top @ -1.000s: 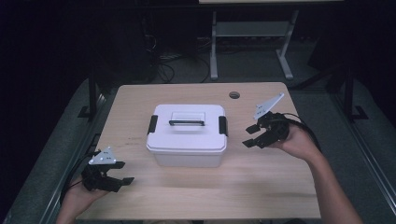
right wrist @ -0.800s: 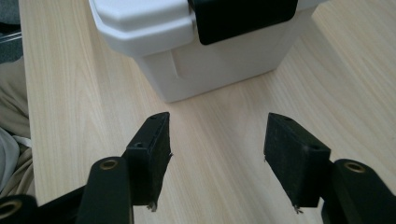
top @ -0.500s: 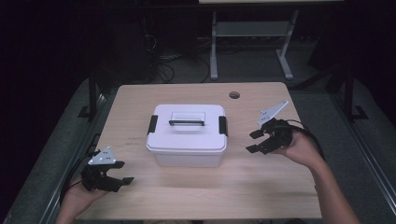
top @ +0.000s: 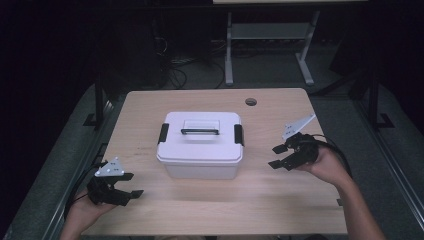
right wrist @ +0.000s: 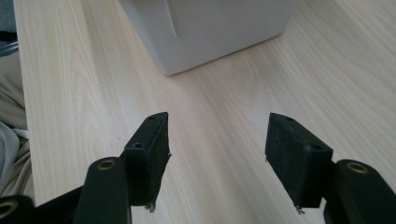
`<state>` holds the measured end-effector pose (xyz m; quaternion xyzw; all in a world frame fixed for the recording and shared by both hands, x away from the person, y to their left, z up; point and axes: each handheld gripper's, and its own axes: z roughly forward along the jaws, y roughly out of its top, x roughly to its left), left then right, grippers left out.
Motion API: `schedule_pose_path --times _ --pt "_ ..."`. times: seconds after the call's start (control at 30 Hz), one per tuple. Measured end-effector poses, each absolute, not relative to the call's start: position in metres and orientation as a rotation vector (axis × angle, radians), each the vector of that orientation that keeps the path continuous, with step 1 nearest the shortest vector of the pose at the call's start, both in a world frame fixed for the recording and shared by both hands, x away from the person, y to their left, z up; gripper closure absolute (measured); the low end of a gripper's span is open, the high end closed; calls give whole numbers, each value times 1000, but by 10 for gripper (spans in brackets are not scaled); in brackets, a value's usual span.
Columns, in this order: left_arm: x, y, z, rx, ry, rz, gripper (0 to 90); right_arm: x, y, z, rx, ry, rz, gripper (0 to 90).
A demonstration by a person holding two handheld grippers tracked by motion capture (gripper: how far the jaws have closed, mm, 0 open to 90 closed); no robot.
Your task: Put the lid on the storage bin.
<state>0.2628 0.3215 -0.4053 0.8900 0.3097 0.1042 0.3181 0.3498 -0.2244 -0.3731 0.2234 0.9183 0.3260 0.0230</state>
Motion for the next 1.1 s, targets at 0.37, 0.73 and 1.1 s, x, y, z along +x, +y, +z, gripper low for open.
schedule_pose_path --times 0.37,0.73,1.1 --pt "263 322 -405 2338 818 273 283 345 -232 -385 731 2848 1024 391" --pt "262 323 -404 2334 818 281 283 338 -240 -397 755 2852 1030 391" --pt "262 322 -404 2335 814 281 283 328 -248 -404 779 2853 1028 382"
